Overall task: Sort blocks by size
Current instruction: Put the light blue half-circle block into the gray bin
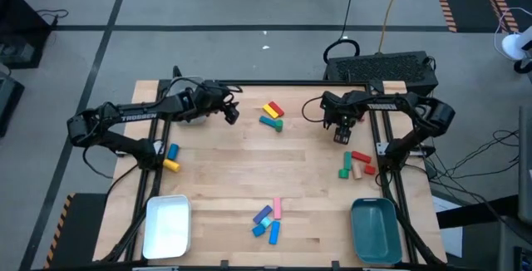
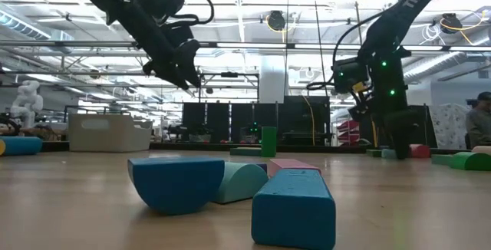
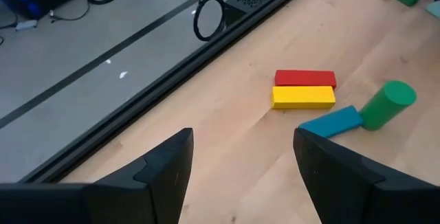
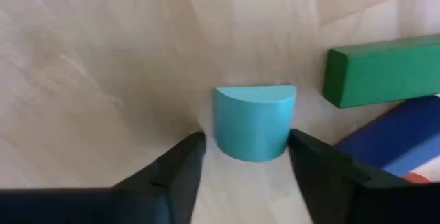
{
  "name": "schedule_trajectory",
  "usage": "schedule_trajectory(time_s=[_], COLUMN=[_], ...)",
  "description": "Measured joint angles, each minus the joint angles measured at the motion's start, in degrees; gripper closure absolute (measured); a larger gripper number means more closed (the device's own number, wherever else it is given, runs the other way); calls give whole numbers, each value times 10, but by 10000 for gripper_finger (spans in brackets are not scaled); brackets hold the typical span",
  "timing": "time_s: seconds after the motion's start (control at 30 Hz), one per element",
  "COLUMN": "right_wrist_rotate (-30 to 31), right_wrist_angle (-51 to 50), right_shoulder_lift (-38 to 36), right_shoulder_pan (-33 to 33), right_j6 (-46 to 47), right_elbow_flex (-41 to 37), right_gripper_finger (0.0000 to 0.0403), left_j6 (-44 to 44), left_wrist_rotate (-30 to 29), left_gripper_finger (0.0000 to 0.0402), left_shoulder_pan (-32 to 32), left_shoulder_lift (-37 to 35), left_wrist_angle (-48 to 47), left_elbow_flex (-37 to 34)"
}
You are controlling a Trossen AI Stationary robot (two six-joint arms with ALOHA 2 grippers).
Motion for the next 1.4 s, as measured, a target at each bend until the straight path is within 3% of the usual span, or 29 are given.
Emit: schedule_trajectory(time_s=[0.17,0.3,0.63,0.9,1.1,1.3,1.4], right_wrist_rotate=[-7,-22,-38,-134,-131,-130,-128], right_wrist_angle=[6,20,7,25,129,366,415], right_shoulder_lift=[-8,-6,-6,-6,-6,8,61], right_shoulder_pan=[0,0,-2,27,68,115,128], right_j6=[27,55,83,142,201,116,111], right_elbow_flex=[0,1,6,79,130,154,201], right_gripper_finger=[286,304,225,194,199,195,195], left_j6=[-1,-3,6,16,9,-21,-26], left_wrist_rotate=[0,0,-1,-2,-18,-19,-23], left_gripper_finger=[149,149,149,150,151,151,151], left_shoulder_pan=[-6,-15,-45,-49,-30,-27,-34], left_shoulder_lift=[0,0,0,0,0,0,-6], left_wrist_angle=[0,0,-1,-11,-63,-113,-135], left_elbow_flex=[0,0,0,0,0,0,-1])
